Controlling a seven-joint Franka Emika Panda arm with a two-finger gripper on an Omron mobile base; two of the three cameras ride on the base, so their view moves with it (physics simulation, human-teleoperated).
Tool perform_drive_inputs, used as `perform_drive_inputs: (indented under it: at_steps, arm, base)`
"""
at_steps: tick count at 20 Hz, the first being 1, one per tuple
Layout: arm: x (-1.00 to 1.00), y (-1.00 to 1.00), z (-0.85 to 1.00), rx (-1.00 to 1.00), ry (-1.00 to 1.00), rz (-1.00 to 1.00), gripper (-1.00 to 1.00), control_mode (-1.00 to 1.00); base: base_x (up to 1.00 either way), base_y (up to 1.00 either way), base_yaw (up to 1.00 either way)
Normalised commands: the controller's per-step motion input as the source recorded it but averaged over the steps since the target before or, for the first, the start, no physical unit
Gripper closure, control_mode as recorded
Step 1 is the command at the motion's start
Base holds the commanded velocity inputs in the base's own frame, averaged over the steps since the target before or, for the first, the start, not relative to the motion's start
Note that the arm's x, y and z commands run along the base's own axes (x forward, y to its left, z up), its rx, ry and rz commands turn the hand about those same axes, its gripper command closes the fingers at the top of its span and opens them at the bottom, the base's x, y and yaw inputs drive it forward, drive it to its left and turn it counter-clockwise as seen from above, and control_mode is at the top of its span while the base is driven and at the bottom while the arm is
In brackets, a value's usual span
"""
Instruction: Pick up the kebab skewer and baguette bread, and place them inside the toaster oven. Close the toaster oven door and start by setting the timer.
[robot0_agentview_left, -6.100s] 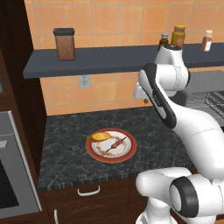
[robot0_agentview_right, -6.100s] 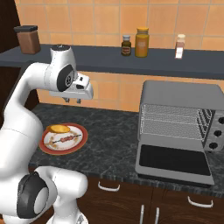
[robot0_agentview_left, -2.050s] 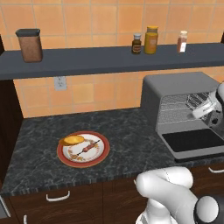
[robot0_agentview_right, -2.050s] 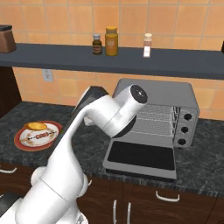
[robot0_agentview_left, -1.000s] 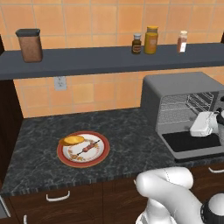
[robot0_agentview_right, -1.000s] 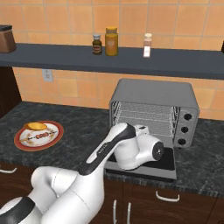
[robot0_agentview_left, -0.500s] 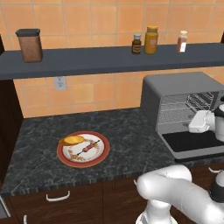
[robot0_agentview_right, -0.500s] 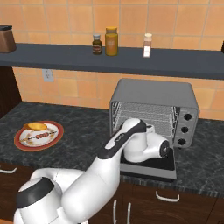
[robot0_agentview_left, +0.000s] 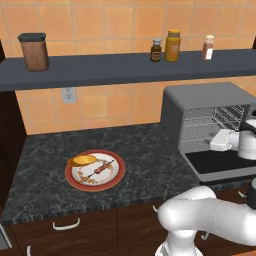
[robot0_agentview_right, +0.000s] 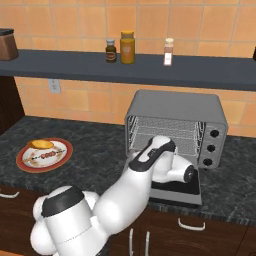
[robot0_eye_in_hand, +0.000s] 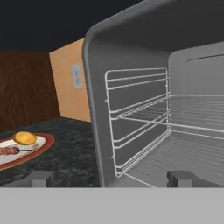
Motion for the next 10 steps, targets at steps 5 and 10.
perform_drive_inputs:
  at_steps: [5, 10]
  arm:
    - [0.40, -0.22, -0.15, 0.00, 0.00, -0.03, -1.00, -1.00]
    - [0.46, -0.21, -0.17, 0.00, 0.00, -0.01, -1.00, -1.00]
  base:
    - [0.00, 0.00, 0.00]
    - [0.00, 0.00, 0.00]
